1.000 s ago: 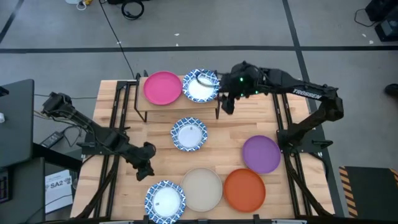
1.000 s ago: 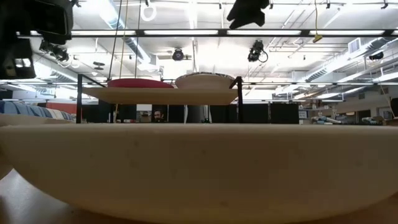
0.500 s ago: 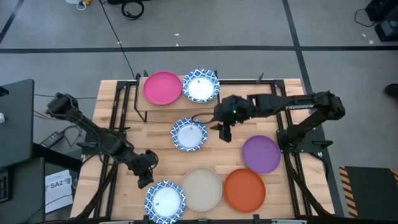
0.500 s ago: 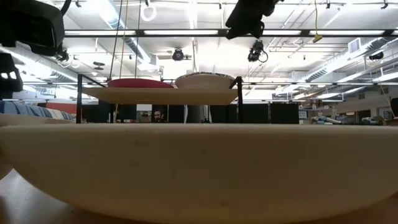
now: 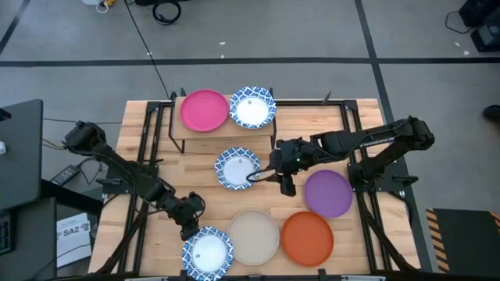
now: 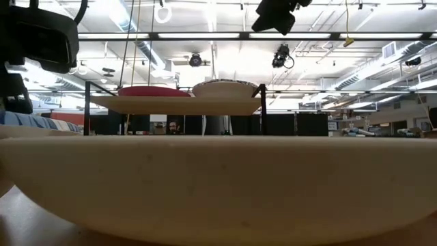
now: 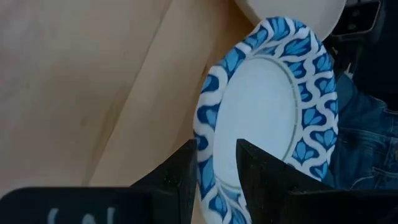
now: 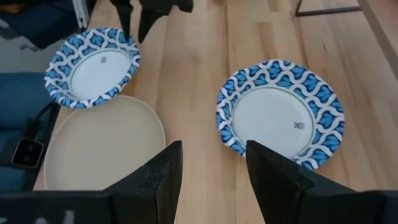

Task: Place and stack plates onto a shelf
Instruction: Stack the bottom white patterned bowl on top of the other white patterned bowls on the shelf

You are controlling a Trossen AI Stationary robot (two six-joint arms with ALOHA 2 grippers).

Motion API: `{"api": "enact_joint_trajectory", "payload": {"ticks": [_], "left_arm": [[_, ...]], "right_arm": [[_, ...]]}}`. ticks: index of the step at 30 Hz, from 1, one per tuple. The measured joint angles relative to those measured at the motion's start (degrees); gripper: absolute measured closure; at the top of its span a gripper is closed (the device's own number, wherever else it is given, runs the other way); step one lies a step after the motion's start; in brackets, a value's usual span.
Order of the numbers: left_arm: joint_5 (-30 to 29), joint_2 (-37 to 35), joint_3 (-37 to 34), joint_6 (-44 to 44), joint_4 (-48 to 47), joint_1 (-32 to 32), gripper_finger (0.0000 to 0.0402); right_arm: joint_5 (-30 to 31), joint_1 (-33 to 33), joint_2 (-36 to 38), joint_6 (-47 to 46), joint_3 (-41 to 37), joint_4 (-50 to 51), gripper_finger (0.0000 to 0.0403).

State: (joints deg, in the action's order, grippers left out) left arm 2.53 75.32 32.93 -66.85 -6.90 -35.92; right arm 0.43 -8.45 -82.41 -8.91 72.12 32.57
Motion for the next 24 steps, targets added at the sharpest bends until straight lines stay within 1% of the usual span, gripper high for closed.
{"api": "enact_joint_trajectory", "payload": {"ticks": [6, 14, 24], "left_arm": [[-0.4, 2.5, 0.0, 0.0, -0.1, 0.0, 0.0285], [-0.2, 5.6, 0.0, 0.0, 2.2, 0.0, 0.0285], [0.3, 6.1, 0.0, 0.5, 2.4, 0.0, 0.0288]], "right_arm": [[0.0, -0.6, 0.0, 1.6, 0.0, -0.4, 0.0220], [0.0, -0.6, 0.0, 3.0, 0.0, -0.5, 0.0220], [0.0, -0.6, 0.0, 3.1, 0.1, -0.8, 0.0220]]}}
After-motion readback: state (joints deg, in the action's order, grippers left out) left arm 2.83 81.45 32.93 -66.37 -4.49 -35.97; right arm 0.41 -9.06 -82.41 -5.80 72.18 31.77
